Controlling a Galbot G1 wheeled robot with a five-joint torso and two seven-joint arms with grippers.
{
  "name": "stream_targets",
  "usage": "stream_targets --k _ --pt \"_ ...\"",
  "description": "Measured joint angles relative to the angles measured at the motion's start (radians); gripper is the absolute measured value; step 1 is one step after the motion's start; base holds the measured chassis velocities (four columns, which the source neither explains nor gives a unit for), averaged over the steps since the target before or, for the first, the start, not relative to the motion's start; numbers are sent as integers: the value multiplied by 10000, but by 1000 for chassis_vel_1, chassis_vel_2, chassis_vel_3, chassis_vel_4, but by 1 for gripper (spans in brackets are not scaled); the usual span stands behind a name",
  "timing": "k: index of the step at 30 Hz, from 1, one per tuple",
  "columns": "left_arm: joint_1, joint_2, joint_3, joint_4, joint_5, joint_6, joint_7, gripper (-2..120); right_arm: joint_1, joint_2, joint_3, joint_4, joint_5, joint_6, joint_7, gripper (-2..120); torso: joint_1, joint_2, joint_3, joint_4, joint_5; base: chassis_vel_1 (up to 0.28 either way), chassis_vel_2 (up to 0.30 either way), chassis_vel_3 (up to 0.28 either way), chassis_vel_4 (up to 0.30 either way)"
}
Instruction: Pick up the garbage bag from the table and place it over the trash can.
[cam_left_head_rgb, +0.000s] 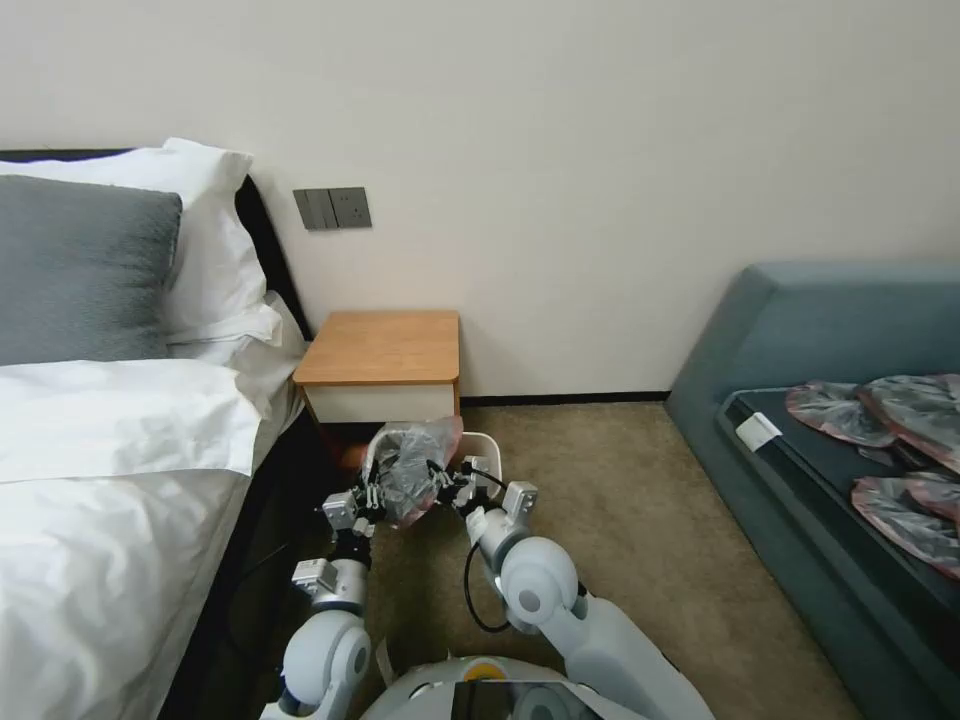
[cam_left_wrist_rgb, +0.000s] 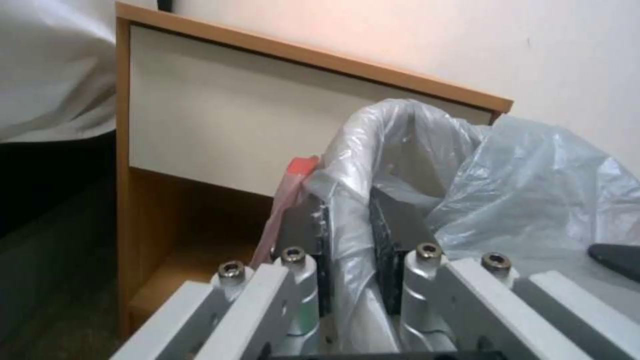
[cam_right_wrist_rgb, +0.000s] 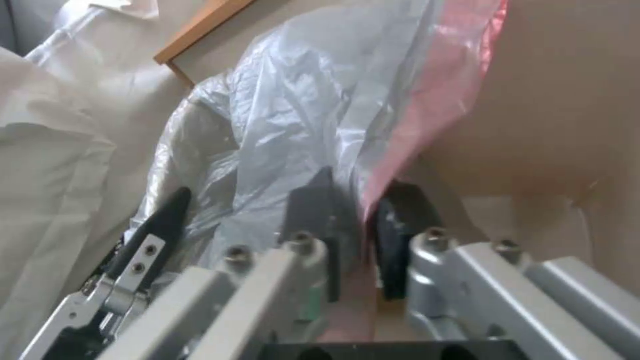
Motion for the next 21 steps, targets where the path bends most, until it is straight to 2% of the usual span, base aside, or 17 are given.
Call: stream_targets --k 1,4,13,21 --pt "0 0 0 0 0 0 0 11 0 0 0 0 0 0 0 11 0 0 0 0 0 0 0 0 0" --pt "-17 5 -17 18 -7 0 2 11 4 40 -12 -26 -66 23 -11 0 0 0 0 0 0 0 0 0 0" --pt "-29 1 -33 30 -8 0 2 11 -8 148 -36 -66 -278 49 -18 0 0 0 0 0 0 0 0 0 0" --pt "-124 11 -181 148 -214 0 -113 11 -408 -208 183 277 -693 161 -74 0 0 0 0 -1 1 0 0 0 0"
